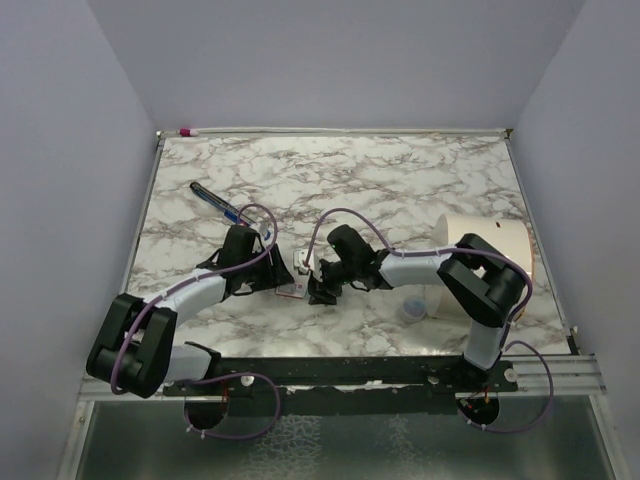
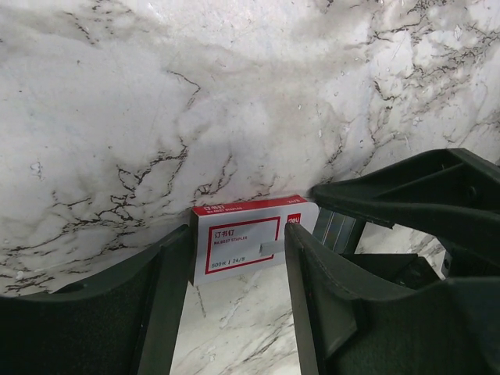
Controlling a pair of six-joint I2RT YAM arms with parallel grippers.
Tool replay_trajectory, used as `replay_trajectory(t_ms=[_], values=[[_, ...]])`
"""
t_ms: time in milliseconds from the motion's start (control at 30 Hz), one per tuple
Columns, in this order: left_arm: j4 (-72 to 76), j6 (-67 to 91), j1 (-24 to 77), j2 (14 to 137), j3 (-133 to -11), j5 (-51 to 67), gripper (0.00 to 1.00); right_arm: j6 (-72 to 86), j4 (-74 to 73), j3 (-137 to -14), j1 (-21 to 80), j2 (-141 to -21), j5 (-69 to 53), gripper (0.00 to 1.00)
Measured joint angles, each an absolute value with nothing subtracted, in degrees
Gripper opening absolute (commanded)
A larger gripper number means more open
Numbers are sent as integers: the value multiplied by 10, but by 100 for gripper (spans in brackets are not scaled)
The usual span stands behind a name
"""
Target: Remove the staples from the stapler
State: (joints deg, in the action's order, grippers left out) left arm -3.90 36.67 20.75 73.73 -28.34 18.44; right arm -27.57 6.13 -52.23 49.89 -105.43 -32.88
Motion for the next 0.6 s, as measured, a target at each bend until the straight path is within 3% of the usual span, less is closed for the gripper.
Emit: replay_trajectory(t_ms=[333, 600], values=[[-37, 359, 207, 746, -288, 197, 51, -288, 57, -538, 498, -1066, -333, 43], [-37, 351, 207, 747, -288, 198, 51, -313, 58, -541, 498, -1071, -347, 49]])
